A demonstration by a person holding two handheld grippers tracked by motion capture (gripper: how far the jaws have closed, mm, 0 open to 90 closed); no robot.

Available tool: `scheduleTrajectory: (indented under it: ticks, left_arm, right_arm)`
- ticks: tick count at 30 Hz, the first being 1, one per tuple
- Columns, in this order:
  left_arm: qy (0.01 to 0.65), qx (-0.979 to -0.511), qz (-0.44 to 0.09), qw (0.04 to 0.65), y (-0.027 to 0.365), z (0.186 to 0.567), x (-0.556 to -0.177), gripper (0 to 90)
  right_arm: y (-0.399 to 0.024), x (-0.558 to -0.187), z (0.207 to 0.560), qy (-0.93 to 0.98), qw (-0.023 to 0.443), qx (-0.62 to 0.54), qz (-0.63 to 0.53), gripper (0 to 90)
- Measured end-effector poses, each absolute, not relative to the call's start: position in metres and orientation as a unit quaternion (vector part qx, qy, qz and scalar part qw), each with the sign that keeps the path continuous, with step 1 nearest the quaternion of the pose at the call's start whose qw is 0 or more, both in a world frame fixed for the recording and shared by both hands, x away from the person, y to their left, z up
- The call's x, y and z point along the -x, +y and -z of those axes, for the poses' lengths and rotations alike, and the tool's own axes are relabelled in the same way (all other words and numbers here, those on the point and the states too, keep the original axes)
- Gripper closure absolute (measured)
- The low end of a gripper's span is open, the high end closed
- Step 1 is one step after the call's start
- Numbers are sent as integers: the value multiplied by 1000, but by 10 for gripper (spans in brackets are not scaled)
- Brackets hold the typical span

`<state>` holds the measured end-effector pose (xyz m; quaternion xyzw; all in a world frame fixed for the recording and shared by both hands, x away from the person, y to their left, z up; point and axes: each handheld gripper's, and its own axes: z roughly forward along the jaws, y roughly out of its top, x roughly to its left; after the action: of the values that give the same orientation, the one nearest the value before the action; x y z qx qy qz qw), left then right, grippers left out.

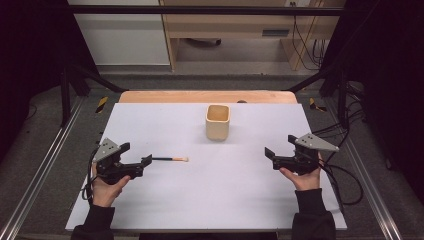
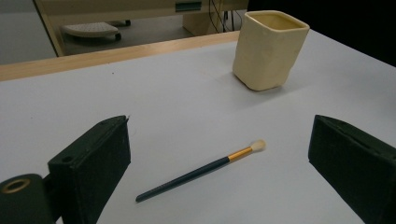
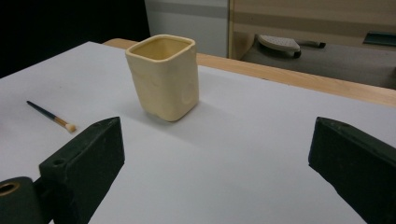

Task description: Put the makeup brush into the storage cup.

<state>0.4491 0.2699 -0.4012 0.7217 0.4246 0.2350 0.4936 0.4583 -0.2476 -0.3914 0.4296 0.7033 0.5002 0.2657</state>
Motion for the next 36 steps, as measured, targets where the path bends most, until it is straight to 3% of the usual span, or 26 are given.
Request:
scheduleTrajectory:
  ticks: [19,36]
  left_arm:
    - [388,-761,-216,473,261,399,-458,80]
    - [348,-816,-203,415,241,402,-477,97]
  right_arm:
    - [-247,-453,397,710,267,-434,-485,35]
    - [-243,-450,396,716,266,-428,-482,34]
